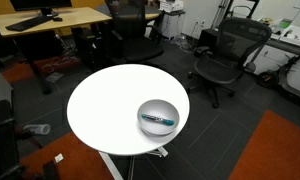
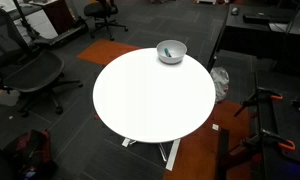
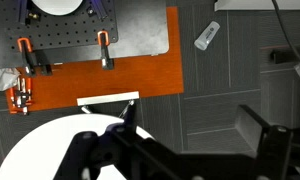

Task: Put the marker on the table

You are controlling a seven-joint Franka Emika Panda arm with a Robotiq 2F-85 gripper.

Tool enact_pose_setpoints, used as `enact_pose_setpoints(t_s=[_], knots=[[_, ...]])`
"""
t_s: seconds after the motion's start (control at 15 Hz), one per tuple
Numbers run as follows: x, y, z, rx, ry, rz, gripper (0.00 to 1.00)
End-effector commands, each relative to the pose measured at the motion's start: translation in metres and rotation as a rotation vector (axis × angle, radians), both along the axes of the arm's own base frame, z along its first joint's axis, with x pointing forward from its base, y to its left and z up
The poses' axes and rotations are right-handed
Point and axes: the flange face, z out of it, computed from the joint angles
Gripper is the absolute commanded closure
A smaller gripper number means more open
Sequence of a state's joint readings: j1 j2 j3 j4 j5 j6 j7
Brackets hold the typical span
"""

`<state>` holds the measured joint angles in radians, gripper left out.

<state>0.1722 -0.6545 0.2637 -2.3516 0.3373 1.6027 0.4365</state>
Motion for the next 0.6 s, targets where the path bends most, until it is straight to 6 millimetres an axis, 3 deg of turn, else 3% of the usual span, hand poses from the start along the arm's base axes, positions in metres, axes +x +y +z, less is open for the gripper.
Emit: enact_pose_setpoints(t_s=[0.0, 0.33, 0.53], knots=[[0.0, 0.0, 0.001, 0.0, 0.001, 0.0, 0.0], [0.001, -0.002, 0.0, -0.003, 0.002, -0.011, 0.0], [0.011, -0.017, -0.005, -0.026, 0.01, -0.09, 0.0]])
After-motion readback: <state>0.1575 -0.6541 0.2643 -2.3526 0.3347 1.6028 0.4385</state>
